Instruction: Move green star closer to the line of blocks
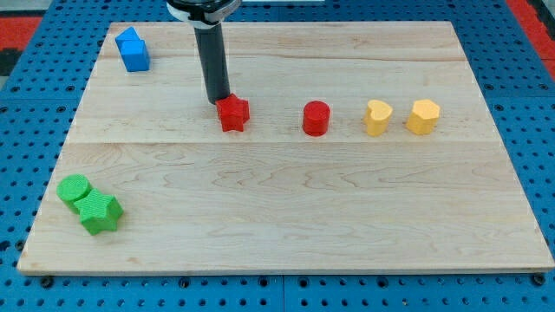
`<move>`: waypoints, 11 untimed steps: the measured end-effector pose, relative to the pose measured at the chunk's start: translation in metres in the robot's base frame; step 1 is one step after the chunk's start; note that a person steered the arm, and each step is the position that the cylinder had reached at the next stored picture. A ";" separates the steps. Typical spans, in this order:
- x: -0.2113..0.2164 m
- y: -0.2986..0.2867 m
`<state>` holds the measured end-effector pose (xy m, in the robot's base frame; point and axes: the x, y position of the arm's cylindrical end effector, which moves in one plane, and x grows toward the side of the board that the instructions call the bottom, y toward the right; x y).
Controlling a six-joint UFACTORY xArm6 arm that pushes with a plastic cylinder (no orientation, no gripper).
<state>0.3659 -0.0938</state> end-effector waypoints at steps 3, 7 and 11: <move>0.029 0.013; 0.181 0.025; 0.193 -0.130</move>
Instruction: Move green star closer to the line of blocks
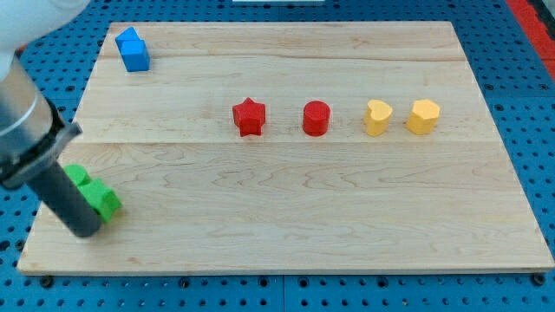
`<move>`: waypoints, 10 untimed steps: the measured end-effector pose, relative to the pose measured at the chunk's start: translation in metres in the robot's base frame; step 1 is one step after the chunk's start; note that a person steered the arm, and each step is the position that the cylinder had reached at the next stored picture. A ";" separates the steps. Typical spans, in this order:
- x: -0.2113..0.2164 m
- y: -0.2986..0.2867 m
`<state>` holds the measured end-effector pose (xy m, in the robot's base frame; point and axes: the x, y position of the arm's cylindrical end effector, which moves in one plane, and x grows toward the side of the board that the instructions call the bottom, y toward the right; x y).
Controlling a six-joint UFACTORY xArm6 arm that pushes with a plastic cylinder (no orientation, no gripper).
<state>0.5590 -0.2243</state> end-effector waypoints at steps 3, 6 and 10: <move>-0.075 0.018; -0.138 -0.003; -0.209 0.032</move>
